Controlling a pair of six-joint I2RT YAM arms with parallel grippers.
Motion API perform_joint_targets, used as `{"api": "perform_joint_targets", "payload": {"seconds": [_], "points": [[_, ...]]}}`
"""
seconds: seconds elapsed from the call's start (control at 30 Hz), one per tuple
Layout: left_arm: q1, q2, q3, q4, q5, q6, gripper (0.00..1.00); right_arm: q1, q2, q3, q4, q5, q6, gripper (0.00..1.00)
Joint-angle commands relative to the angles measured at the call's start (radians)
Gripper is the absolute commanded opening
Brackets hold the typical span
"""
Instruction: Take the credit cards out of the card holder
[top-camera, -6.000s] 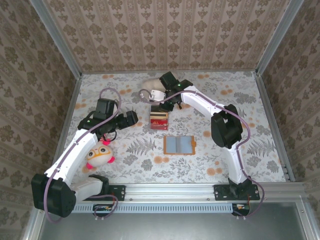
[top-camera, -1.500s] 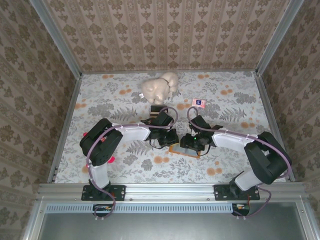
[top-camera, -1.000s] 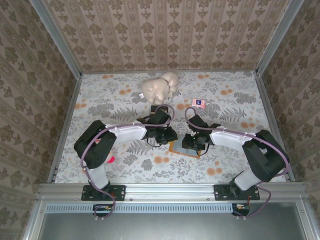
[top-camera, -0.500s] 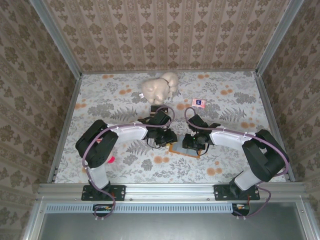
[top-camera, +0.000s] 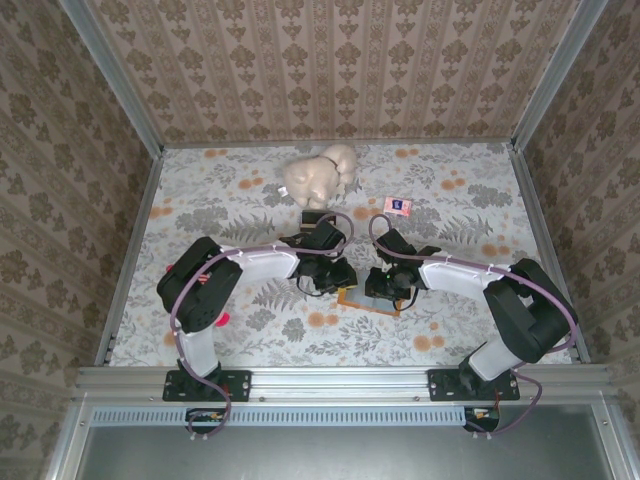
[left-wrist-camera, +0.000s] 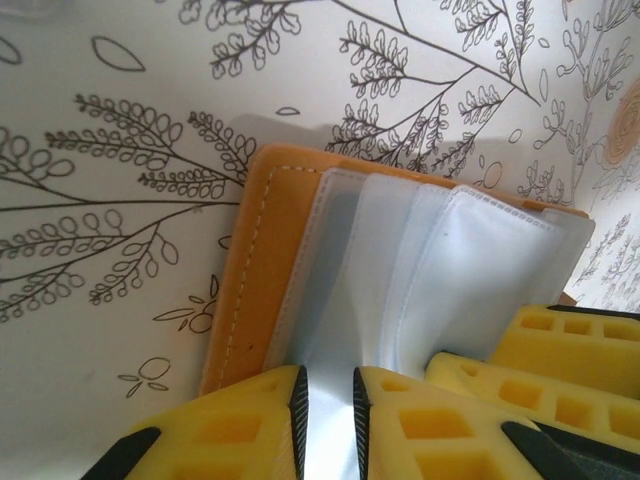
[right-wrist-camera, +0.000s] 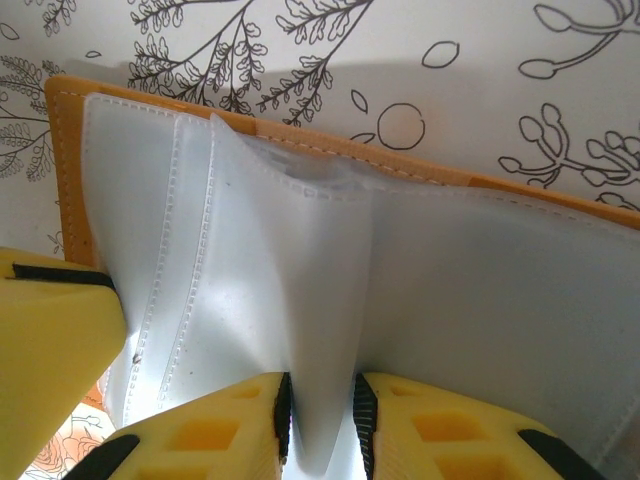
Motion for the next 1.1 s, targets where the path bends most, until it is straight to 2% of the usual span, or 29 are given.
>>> {"api": "perform_joint_targets", "payload": {"seconds": [0.0,0.3,0.47,0.63,0.93,1.07], "points": [[-0.009,0.016,0.028,-0.042,-0.013,0.034,0.24,-0.003,0.044,-0.021,-0.062,0.070,-0.008,0.28],[-0.034,0.073,0.074,-0.026,0.042,0.049,0.15,-0.017,0.030,-0.032,-0.041,0.039,0.011,0.29],[-0.035,0.081,0.077,0.000,0.067,0.048,0.11,-0.075,0.002,-0.069,0.048,-0.088,0.021,0.31],[-0.039,0.084,0.054,0.099,0.132,0.018,0.06,-0.147,-0.021,-0.112,0.139,-0.231,0.035,0.38],[-0.038,0.062,0.022,0.190,0.169,0.000,0.02,-0.238,-0.093,-0.155,0.232,-0.353,0.066,0.43],[-0.038,0.059,0.018,0.208,0.174,-0.001,0.01,-0.256,-0.148,-0.159,0.239,-0.365,0.079,0.45]]}}
